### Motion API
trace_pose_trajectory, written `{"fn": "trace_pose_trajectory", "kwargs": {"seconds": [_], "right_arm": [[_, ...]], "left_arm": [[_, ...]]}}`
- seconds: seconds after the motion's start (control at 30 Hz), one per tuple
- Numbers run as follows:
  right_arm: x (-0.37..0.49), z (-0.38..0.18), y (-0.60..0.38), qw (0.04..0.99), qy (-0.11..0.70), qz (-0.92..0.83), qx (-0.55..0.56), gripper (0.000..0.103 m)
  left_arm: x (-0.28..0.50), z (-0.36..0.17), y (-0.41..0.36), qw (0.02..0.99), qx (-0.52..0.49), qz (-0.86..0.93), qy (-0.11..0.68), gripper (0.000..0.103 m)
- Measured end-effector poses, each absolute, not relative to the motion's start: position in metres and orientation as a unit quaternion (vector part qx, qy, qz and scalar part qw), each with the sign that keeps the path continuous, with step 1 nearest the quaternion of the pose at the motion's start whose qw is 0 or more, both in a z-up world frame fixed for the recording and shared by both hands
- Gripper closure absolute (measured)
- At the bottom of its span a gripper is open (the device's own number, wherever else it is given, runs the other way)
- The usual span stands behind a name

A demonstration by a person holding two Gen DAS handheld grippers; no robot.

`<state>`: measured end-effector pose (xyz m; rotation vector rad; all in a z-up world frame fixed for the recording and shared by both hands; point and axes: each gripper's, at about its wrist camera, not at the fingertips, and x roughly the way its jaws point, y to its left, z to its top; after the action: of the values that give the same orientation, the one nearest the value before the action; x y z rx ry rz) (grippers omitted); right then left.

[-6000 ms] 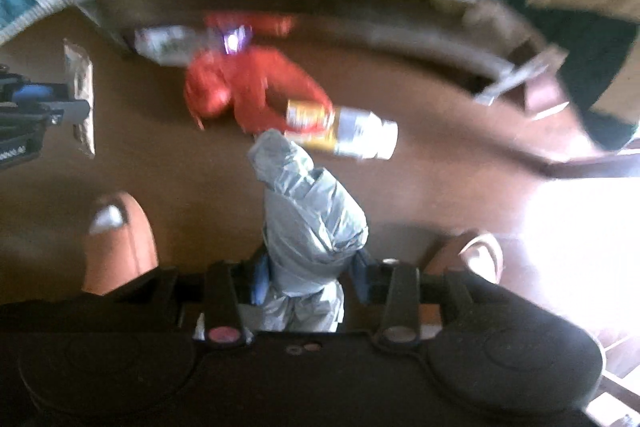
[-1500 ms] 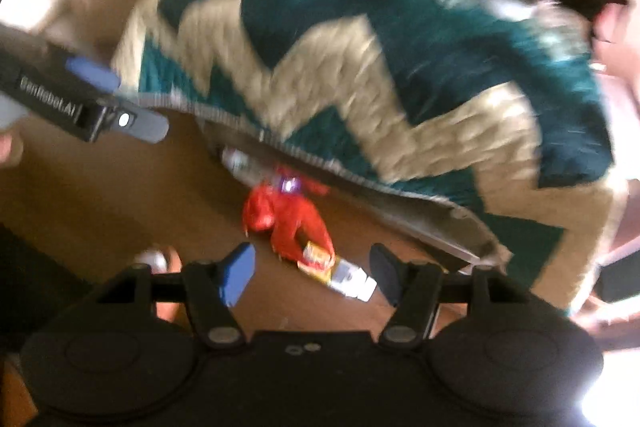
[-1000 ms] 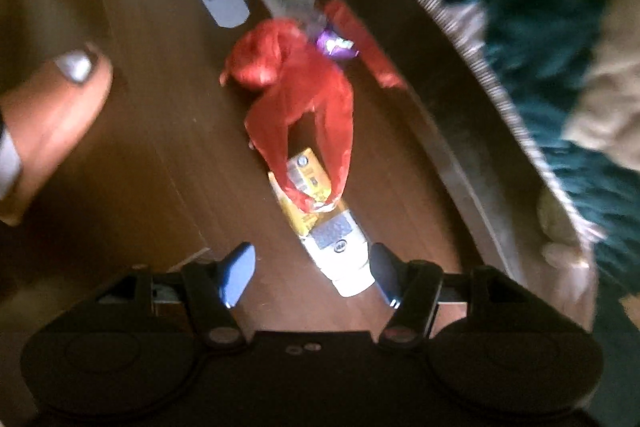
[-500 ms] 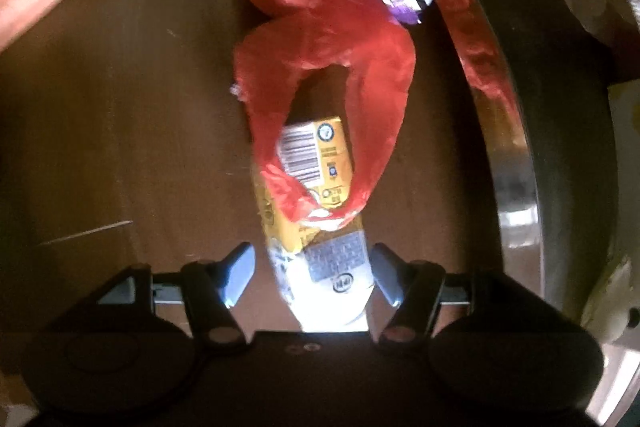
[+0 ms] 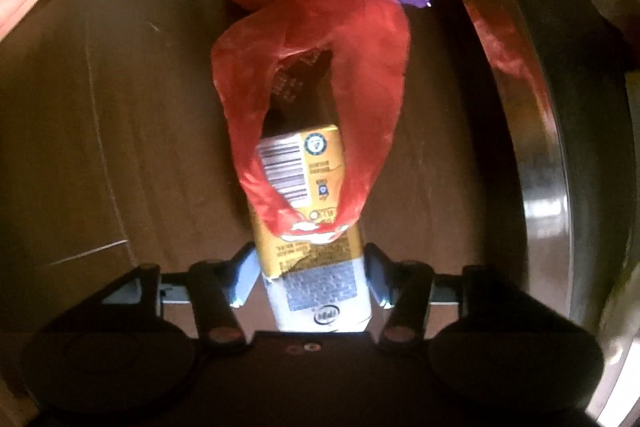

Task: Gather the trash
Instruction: 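Grasp the yellow-white drink carton with the right tool while the left tool grasps the red plastic bag, then carry the red bag and drink carton in both tools up toward the teal bin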

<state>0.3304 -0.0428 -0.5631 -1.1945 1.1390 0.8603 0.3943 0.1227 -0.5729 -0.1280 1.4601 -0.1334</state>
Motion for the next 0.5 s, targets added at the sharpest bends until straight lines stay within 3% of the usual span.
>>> {"fn": "trace_pose_trajectory", "kwargs": {"seconds": [0.23, 0.5], "right_arm": [[0.306, -0.516, -0.052, 0.608, 0.506, 0.364, -0.491, 0.052], [0.305, -0.392, -0.07, 0.688, 0.546, 0.295, -0.376, 0.052]], "left_arm": [[0.361, -0.546, 0.124, 0.73, -0.024, -0.077, 0.679, 0.053], [0.326, -0.443, 0.119, 0.751, -0.012, -0.11, 0.65, 0.053]]}}
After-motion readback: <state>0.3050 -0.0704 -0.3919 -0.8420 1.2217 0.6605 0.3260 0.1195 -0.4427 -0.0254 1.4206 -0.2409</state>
